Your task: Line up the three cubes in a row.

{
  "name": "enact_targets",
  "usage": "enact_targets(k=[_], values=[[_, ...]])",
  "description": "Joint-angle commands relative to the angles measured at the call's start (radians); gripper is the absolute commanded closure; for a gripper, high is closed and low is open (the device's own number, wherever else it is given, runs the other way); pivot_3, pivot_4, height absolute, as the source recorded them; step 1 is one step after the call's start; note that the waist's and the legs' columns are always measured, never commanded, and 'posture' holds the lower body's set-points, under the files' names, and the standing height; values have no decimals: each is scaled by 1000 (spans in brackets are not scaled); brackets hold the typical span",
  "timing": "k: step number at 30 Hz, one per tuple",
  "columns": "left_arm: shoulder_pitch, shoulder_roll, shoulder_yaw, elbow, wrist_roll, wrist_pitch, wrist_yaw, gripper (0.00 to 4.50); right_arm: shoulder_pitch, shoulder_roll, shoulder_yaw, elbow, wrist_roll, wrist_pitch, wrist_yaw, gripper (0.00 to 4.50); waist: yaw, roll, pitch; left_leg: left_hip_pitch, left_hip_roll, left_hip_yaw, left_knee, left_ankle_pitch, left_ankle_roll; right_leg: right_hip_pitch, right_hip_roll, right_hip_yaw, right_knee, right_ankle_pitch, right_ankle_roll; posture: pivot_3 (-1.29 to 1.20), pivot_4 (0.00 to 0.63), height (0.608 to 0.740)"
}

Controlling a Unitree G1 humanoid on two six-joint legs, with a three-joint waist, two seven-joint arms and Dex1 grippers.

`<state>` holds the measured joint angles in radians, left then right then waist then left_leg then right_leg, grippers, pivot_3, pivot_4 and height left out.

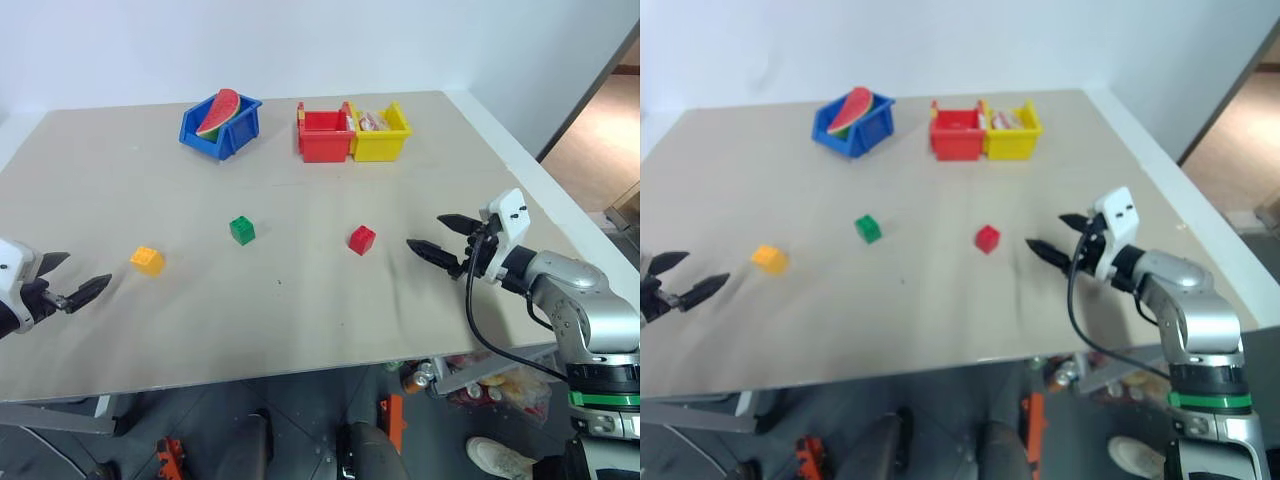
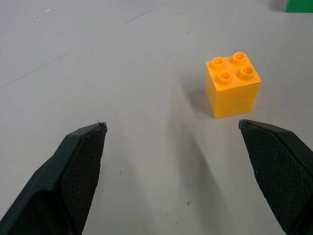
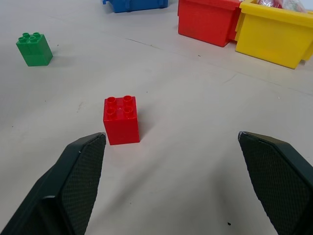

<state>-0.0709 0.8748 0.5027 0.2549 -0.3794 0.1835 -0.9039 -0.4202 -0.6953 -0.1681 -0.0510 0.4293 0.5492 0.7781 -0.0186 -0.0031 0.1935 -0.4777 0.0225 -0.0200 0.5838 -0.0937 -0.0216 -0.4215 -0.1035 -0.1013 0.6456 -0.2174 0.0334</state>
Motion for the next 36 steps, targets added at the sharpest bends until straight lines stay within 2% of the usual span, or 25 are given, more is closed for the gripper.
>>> enact_targets(k=[1,4,11,17,21,24,27,30,36], values=[[27,10,45,-80,-42,29,-4,16,-27,-19,-28,-11,7,-5,0,0,0,0,0,0,0,0,0,0,0,0,0,0,0,0,0,0,150,740],[73,-24,65,-151,-91,61,-5,16,-39,-19,-26,0,8,-2,4,0,-1,0,0,0,4,2,0,0,0,0,1,2,0,0,0,0,150,740],[118,-30,87,-180,-117,83,5,16,-37,-20,-31,-1,16,18,7,0,-1,-1,0,0,9,4,1,0,0,-2,9,4,0,2,-4,0,150,740],[159,-32,105,-204,-148,113,-8,16,-32,-14,-26,-7,12,6,8,0,-1,-1,0,1,9,6,1,-1,-1,-3,9,7,0,3,-5,0,150,740],[191,-33,106,-306,-194,138,-25,16,-48,-1,-26,-24,15,3,-6,0,-1,-1,0,1,10,8,1,-1,-1,-3,9,8,0,3,-5,0,150,740],[218,-10,55,-517,-250,191,-60,16,-115,38,-7,-63,37,29,-35,0,-1,-1,0,1,10,9,1,-1,-2,-4,9,10,0,4,-5,0,150,740],[179,-5,-27,-657,-304,256,-65,16,-170,99,26,-55,48,62,-61,0,-2,-1,0,1,11,10,2,-1,-2,-4,11,11,0,5,-5,0,150,740],[140,-25,-85,-675,-318,266,-77,16,-192,134,78,-14,7,38,-63,0,-1,-2,0,4,13,12,2,-1,-1,-3,12,11,0,5,-5,0,150,740],[39,-74,-259,-627,-262,233,-103,16,-261,203,183,160,-100,-78,-56,0,-1,-2,0,4,13,15,3,1,1,-3,13,13,0,6,-4,0,150,740]])
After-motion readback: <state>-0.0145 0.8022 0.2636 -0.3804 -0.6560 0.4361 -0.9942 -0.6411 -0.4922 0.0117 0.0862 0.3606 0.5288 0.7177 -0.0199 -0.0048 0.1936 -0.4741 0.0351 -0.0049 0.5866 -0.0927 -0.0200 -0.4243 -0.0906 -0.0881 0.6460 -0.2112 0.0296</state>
